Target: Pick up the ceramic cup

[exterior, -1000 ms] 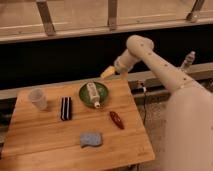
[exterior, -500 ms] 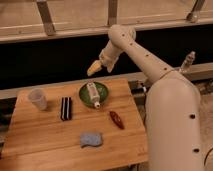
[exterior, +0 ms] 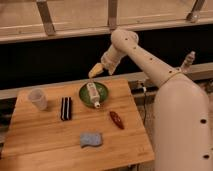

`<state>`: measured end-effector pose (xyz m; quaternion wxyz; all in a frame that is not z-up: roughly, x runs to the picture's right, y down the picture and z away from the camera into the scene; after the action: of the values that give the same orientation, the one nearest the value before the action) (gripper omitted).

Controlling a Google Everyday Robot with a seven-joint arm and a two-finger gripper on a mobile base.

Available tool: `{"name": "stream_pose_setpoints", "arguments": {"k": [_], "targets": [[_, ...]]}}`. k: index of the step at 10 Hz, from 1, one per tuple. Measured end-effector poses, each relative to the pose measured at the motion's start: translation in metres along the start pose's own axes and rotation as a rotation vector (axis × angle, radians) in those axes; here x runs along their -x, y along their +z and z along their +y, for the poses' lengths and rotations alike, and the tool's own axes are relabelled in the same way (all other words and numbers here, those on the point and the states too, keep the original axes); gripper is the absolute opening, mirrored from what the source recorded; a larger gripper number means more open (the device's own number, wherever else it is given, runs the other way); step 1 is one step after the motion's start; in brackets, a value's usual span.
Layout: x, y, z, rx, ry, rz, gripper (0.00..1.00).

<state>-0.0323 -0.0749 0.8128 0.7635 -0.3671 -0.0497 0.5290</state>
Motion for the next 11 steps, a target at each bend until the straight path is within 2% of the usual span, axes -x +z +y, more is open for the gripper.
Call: {"name": "stream_pose_setpoints", "arguments": {"k": [2, 3, 7, 8, 11], "targets": [[-0.006, 0.019, 0.035, 0.0, -0.037, -0.004, 0.8], [-0.013, 0.034, 0.068, 0.003, -0.067, -0.005, 0.8], [-0.029, 0.074, 0.166, 0.037, -0.164, -0.011, 0.8], [-0.031, 0.078, 0.176, 0.041, -0.174, -0.012, 0.8], [-0.032, 0.078, 0.176, 0.042, -0.169, -0.014, 0.8]]}}
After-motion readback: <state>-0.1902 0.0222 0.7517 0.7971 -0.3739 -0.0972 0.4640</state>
